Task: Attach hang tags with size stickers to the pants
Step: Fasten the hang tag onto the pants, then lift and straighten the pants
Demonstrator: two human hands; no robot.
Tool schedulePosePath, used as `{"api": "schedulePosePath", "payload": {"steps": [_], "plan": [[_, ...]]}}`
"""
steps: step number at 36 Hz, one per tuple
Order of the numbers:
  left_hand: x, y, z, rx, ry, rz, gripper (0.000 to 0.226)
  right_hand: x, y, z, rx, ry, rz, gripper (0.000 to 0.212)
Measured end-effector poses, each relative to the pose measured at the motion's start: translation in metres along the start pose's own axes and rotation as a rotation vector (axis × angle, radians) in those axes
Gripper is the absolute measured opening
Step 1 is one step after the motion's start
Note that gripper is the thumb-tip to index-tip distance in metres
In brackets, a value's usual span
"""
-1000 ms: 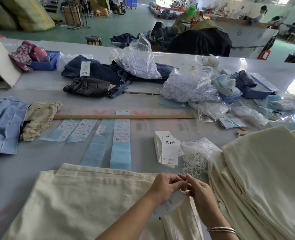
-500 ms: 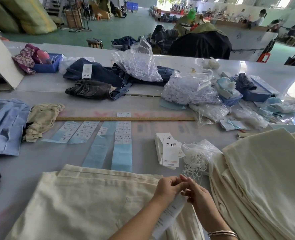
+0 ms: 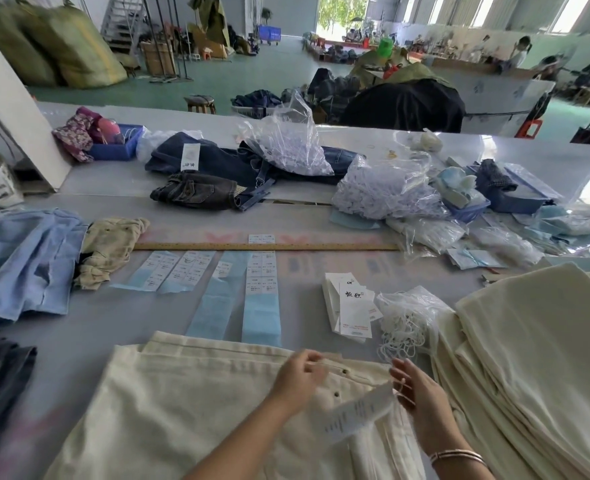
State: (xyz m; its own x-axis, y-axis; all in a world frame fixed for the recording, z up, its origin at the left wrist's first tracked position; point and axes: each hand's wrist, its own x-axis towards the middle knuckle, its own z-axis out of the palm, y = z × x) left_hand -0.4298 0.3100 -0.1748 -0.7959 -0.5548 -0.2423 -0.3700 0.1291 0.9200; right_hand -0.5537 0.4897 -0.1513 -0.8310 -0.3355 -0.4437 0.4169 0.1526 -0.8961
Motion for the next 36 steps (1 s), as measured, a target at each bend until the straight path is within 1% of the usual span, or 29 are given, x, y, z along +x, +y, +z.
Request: {"api": "schedulePosePath", "payload": {"steps": [2, 3, 5, 7, 10, 12, 14, 16, 18, 20, 23, 25, 27, 29, 31, 32, 34, 36], "plan": [[-0.004, -0.032, -0.039, 0.148, 0.163, -0.089, 0.023, 0.0, 0.0, -0.001, -0.063, 0.037, -0.006, 0.02], [-0.008, -0.048, -0.06, 0.258, 0.243, -0.138, 0.024, 0.0, 0.001, -0.001, -0.089, 0.051, -0.015, 0.017], [-0.023, -0.077, -0.101, 0.482, 0.377, -0.275, 0.033, 0.0, 0.002, -0.001, -0.126, 0.071, -0.049, 0.015], [-0.043, -0.098, -0.135, 0.601, 0.481, -0.412, 0.041, -0.001, 0.004, 0.0, -0.142, 0.088, -0.08, 0.018], [-0.074, -0.121, -0.17, 0.612, 0.618, -0.508, 0.052, -0.005, 0.007, 0.006, -0.207, 0.148, -0.108, 0.024], [-0.088, -0.133, -0.186, 0.56, 0.694, -0.55, 0.065, -0.01, 0.007, 0.017, -0.308, 0.181, -0.153, 0.03], [-0.097, -0.14, -0.196, 0.484, 0.754, -0.564, 0.079, -0.019, 0.006, 0.033, -0.443, 0.152, -0.194, 0.033], [-0.101, -0.144, -0.204, 0.402, 0.809, -0.558, 0.089, -0.03, 0.007, 0.055, -0.533, 0.072, -0.236, 0.029], [-0.103, -0.147, -0.211, 0.368, 0.796, -0.57, 0.095, -0.043, 0.012, 0.079, -0.613, -0.037, -0.286, 0.025], [-0.104, -0.151, -0.218, 0.429, 0.724, -0.652, 0.098, -0.057, 0.02, 0.106, -0.722, -0.163, -0.334, 0.023], [-0.104, -0.161, -0.234, 0.52, 0.622, -0.79, 0.094, -0.078, 0.036, 0.142, -0.895, -0.354, -0.381, 0.022], [-0.104, -0.167, -0.244, 0.511, 0.521, -0.824, 0.086, -0.092, 0.045, 0.164, -0.994, -0.467, -0.442, 0.024], [-0.108, -0.166, -0.252, 0.433, 0.434, -0.779, 0.069, -0.107, 0.049, 0.184, -1.07, -0.563, -0.516, 0.029], [-0.112, -0.161, -0.257, 0.374, 0.4, -0.696, 0.051, -0.121, 0.048, 0.201, -1.132, -0.648, -0.605, 0.033], [-0.114, -0.151, -0.26, 0.337, 0.365, -0.592, 0.041, -0.131, 0.046, 0.216, -1.143, -0.748, -0.691, 0.037], [-0.114, -0.143, -0.261, 0.32, 0.33, -0.533, 0.042, -0.135, 0.043, 0.223, -1.141, -0.794, -0.726, 0.04], [-0.118, -0.118, -0.262, 0.327, 0.26, -0.424, 0.053, -0.142, 0.039, 0.237, -1.168, -0.852, -0.809, 0.05], [-0.123, -0.084, -0.258, 0.332, 0.219, -0.288, 0.063, -0.145, 0.032, 0.252, -1.212, -0.848, -0.926, 0.073]]}}
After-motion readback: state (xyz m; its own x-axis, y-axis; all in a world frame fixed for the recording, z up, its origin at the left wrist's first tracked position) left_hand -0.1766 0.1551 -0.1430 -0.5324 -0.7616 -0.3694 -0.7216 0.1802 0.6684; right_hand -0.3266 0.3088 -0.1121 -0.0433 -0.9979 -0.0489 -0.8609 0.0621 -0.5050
